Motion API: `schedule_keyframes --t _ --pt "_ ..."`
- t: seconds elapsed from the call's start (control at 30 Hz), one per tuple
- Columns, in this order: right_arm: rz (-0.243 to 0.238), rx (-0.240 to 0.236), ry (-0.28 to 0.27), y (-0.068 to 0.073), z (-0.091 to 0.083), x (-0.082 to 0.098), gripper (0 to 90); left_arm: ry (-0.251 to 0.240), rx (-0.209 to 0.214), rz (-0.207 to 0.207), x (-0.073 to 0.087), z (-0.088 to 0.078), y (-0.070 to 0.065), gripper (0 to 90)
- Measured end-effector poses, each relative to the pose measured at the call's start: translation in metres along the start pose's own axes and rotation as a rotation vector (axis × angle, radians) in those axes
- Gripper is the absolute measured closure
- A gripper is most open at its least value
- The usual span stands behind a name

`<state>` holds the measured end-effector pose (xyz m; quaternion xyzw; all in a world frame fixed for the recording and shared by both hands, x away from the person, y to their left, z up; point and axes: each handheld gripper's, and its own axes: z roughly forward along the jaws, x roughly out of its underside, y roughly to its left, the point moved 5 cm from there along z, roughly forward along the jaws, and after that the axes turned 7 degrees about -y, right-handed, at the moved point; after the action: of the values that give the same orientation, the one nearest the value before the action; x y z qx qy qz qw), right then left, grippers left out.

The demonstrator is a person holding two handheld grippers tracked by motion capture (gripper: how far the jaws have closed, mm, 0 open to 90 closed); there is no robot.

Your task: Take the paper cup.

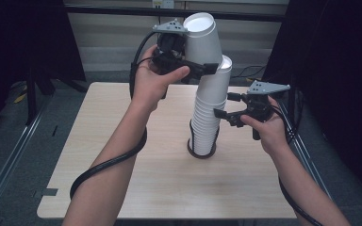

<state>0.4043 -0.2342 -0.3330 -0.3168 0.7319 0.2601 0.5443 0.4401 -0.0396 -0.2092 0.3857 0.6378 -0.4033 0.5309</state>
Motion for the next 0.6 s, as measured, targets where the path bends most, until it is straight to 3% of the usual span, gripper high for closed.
schedule_keyframes --t 0.4,0.6 --pt "-0.004 -0.003 0.017 -0.001 -0.004 0.010 13.5 0.023 -0.039 0.013 0.007 -0.033 0.010 10.1" --pt "-0.012 -0.009 0.022 0.001 -0.005 0.014 13.5 0.039 -0.059 0.002 0.020 -0.048 0.018 10.1"
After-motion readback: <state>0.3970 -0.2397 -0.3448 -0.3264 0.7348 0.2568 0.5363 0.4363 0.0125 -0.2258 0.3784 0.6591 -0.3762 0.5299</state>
